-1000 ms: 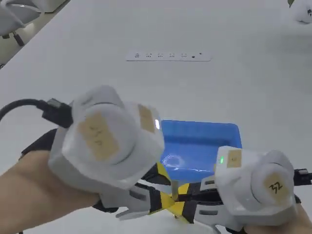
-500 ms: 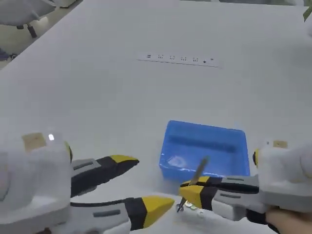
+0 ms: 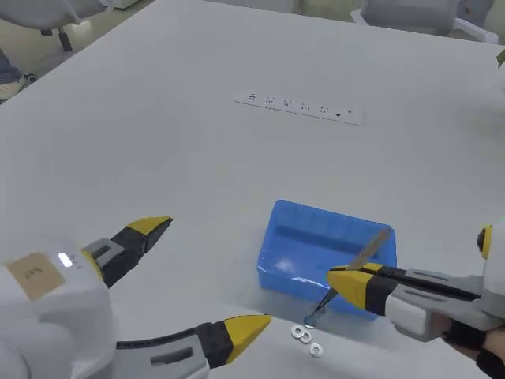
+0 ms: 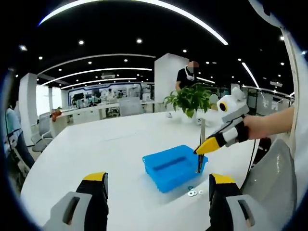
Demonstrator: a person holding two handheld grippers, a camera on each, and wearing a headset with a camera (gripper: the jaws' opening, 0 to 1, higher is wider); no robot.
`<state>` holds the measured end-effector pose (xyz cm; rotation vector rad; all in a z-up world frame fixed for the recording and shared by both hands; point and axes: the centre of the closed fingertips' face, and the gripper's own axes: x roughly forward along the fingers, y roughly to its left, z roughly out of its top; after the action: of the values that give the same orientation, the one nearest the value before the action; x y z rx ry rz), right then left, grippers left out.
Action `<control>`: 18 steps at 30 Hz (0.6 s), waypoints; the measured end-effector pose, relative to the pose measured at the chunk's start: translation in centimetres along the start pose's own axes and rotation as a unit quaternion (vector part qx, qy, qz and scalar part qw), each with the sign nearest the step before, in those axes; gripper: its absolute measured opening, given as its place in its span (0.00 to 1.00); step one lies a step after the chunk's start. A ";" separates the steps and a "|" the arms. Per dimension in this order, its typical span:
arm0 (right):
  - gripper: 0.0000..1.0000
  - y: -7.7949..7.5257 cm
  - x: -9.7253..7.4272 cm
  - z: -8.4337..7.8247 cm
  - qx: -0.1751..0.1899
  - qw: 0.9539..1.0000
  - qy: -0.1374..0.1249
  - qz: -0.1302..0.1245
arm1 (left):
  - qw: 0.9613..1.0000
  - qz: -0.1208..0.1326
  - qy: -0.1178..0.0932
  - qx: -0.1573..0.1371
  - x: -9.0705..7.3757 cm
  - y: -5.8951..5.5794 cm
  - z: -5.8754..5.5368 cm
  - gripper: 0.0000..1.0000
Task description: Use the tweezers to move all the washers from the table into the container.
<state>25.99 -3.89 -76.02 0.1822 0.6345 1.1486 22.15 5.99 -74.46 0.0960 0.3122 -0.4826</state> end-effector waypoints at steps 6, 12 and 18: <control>0.03 -2.3 -1.3 1.6 -0.004 0.999 -0.023 -0.042 | 0.999 -0.013 0.027 0.034 0.5 -0.5 -1.3 0.89; 0.03 -5.9 -1.6 1.4 0.006 0.994 -0.023 -0.106 | 0.997 -0.027 0.057 0.040 0.8 -0.7 -2.7 0.89; 0.03 -8.9 -0.9 1.0 -0.007 0.990 -0.010 -0.142 | 0.996 -0.029 0.076 0.043 0.8 -0.7 -3.3 0.87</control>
<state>33.32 -8.22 -78.80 0.0882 0.6131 0.8748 21.58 5.55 -77.85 0.2086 0.4450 -0.5480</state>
